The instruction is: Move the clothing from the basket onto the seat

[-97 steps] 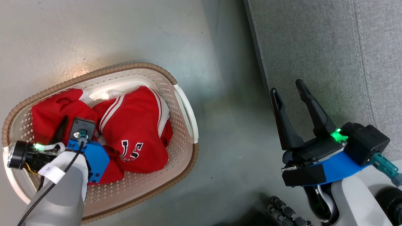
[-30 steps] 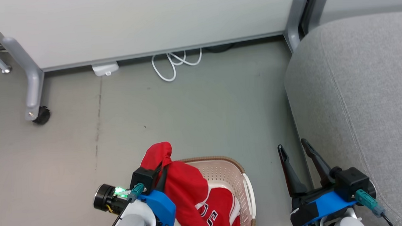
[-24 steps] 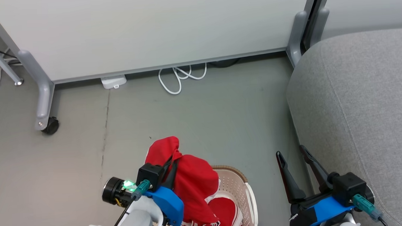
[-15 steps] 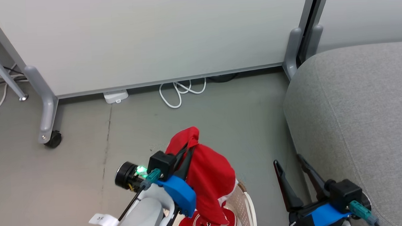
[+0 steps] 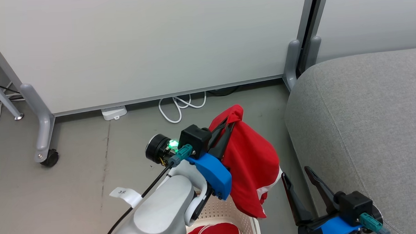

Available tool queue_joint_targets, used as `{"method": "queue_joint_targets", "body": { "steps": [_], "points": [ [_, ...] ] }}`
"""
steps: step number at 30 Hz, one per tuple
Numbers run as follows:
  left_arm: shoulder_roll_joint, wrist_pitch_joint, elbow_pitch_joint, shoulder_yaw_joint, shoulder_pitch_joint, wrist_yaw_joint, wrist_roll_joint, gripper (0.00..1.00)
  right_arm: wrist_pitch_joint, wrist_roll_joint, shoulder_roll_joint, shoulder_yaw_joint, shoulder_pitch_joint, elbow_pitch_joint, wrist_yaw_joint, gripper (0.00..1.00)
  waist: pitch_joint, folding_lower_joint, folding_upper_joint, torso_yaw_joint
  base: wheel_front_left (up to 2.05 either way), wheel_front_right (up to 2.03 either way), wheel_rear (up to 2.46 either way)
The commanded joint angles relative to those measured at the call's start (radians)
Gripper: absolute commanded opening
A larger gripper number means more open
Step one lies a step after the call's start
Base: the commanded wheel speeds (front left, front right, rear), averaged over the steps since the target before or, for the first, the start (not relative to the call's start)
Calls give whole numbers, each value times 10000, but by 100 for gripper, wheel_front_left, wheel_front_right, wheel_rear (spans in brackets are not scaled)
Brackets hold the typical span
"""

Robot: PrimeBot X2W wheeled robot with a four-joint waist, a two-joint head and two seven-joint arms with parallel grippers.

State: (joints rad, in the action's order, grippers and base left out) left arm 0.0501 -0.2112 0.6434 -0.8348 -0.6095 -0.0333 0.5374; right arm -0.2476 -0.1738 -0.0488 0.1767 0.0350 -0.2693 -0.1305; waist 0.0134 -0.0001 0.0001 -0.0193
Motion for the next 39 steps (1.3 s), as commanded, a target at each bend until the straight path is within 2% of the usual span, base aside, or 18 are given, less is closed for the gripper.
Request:
{"method": "queue_joint_targets", "body": {
  "steps": [1,20,30,39],
  "points": [
    [4,13,-61,-74,-212,64,85,0,19,17,-29,14,-140,39,-5,100,5,1,-1,-6,0,0,0],
    [3,-98,-158,-2145,-1873,743,1866,0,122,-66,-29,419,-79,61,-5,100,-168,1,-1,-253,0,0,0],
    [3,-322,-77,-2875,-2174,942,2535,0,347,-468,-29,1315,250,209,-5,100,-147,1,-1,-304,0,0,0],
    [-1,-461,-36,-3312,-2391,1039,2984,0,599,-687,-29,1910,935,-223,-5,100,-149,1,-1,-214,0,0,0]
  ]
}}
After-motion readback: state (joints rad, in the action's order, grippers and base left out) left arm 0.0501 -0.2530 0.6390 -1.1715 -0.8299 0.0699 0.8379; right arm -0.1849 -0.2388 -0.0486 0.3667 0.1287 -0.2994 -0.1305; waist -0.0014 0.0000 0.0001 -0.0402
